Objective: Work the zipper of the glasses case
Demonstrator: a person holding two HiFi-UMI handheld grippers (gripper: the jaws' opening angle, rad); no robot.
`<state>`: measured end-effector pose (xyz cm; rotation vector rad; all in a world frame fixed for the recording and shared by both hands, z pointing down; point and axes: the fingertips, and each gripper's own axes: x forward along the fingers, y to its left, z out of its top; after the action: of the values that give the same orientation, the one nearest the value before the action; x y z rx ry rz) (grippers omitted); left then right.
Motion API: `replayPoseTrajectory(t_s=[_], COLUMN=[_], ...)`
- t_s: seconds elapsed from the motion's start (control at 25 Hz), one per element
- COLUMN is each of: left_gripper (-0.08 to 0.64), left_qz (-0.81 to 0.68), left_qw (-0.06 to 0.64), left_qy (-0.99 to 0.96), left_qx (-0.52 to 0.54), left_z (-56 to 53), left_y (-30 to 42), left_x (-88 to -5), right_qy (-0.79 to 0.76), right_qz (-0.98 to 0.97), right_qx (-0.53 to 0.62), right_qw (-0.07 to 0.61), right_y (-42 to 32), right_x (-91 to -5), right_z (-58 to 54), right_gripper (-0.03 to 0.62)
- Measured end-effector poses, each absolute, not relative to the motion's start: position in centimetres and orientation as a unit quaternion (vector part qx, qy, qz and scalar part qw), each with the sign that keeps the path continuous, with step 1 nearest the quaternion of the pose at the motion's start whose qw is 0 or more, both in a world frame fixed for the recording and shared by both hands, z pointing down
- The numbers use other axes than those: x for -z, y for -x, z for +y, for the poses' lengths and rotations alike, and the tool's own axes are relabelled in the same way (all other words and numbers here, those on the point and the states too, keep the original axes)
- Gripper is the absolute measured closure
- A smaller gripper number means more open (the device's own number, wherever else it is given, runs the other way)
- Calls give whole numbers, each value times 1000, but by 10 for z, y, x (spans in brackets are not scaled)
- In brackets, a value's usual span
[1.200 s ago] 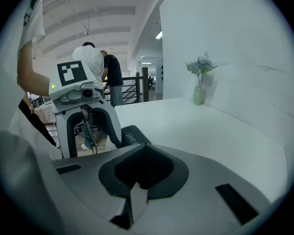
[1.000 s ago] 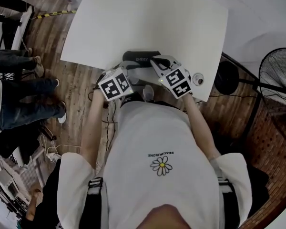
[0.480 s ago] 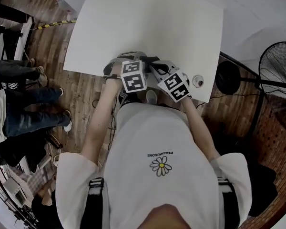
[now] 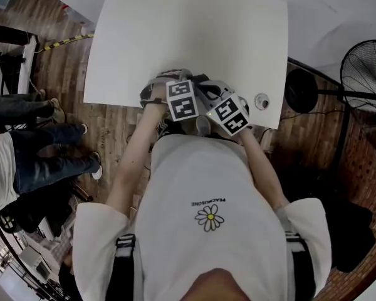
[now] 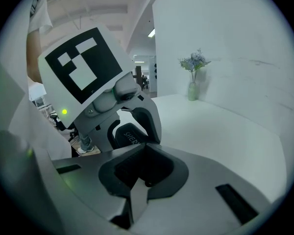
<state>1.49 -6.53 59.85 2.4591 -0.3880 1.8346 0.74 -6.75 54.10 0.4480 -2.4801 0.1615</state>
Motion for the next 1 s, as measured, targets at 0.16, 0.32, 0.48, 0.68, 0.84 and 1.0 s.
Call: replayPoseTrajectory(t_s=[0.16,0.32,0.48,0.68,0.84,1.0], left_gripper=[229,230,230,230,230,230], left_qz=[-118,-41,82,127,143,175], left_qw=[18,-37,-128,-176,-184,-206], left_qy=[-812,-801,-765,-766,-763,-754], left_qx=[-572,-597,-625,-605,-602,-599], left_z=[-64,-56,-45,-38,-36,-30], left_y=[-15,-7,15,23,22,23], left_x=[-597,-598,-603,-601,-600,-601], right_qy=[-193,-238,-150,36,161,262], right_qz=[-934,-931,-929,-892,-839,-788], right_qx=[-83,-61,-10,93,172,207], right_qw=[290,269,338,441,490,518], right_y=[-13,-39,-50,-29,-21,-20], right_x=[-537,-524,-542,-569,-589,-604], right_z=[-72,-95,-94,-68,-57,-43], right_gripper=[584,584,581,466,460,462])
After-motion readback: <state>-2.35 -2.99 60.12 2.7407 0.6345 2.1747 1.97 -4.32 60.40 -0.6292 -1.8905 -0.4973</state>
